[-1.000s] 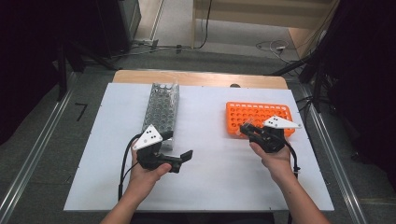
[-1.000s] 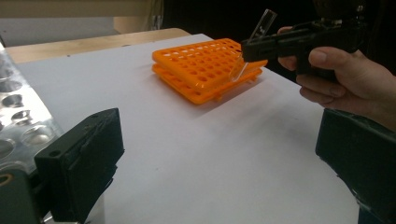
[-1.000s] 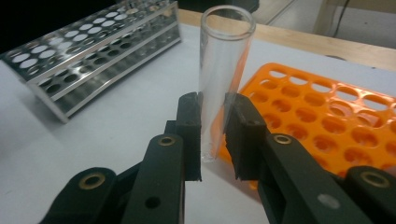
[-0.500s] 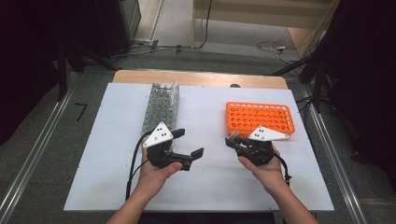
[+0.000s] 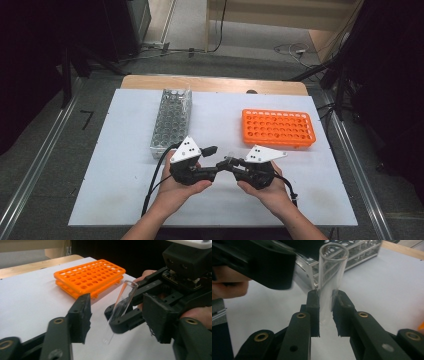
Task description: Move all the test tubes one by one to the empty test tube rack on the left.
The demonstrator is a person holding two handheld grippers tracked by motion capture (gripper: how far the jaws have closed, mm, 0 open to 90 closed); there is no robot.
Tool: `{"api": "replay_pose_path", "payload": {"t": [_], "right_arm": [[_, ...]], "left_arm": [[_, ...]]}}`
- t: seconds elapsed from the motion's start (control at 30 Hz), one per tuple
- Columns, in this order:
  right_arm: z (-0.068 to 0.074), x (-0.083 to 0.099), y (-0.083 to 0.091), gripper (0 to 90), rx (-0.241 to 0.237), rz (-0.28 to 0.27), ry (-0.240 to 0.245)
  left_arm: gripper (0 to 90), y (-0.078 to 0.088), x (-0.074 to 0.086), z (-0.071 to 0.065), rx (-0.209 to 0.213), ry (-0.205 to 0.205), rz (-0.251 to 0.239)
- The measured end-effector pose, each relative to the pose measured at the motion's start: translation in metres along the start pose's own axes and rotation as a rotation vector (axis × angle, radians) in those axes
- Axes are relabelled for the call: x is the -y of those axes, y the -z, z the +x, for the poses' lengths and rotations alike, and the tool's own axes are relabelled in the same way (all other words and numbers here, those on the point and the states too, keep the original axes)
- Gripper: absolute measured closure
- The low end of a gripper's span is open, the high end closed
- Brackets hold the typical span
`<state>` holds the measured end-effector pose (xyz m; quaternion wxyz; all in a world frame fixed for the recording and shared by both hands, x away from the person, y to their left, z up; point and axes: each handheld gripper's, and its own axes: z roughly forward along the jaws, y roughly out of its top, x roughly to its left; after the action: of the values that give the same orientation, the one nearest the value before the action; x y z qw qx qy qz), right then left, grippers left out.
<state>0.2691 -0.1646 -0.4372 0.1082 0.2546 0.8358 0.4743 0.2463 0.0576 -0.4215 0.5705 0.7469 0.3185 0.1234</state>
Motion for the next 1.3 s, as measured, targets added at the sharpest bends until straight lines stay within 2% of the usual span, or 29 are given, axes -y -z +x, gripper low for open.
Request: {"api": "replay_pose_path", "payload": {"t": [0.4, 0.67, 0.77, 0.9, 0.93, 1.03, 1.1, 1.3], "right_arm": [[0.017, -0.004, -0.004, 73.9, -0.052, 0.015, 0.025], [0.016, -0.004, -0.005, 73.3, -0.062, 0.021, 0.012], [0.015, -0.004, -0.005, 72.3, -0.058, 0.02, 0.016], [0.013, -0.002, -0.003, 57.9, -0.072, 0.018, 0.032], [0.012, -0.001, -0.002, 52.6, -0.075, 0.013, 0.034], [0.009, 0.001, 0.004, 29.2, -0.045, -0.007, 0.028], [0.005, 0.003, 0.009, 19.6, -0.042, -0.008, 0.007], [-0.009, 0.011, 0.025, 5.7, -0.054, -0.022, -0.025]], "left_arm": [[69.4, -0.005, 0.001, -0.008, 0.046, -0.021, -0.001], [75.2, -0.003, 0.0, -0.005, 0.009, -0.033, -0.004], [75.7, -0.003, 0.0, -0.002, 0.011, -0.028, -0.004], [75.7, -0.001, -0.001, 0.004, 0.002, -0.014, -0.017], [75.8, 0.0, -0.002, 0.006, -0.003, -0.01, -0.019], [75.8, 0.002, -0.006, 0.013, -0.017, 0.004, -0.035], [75.7, 0.004, -0.009, 0.018, -0.029, 0.006, -0.044], [75.8, 0.008, -0.019, 0.032, -0.061, 0.009, -0.05]]}}
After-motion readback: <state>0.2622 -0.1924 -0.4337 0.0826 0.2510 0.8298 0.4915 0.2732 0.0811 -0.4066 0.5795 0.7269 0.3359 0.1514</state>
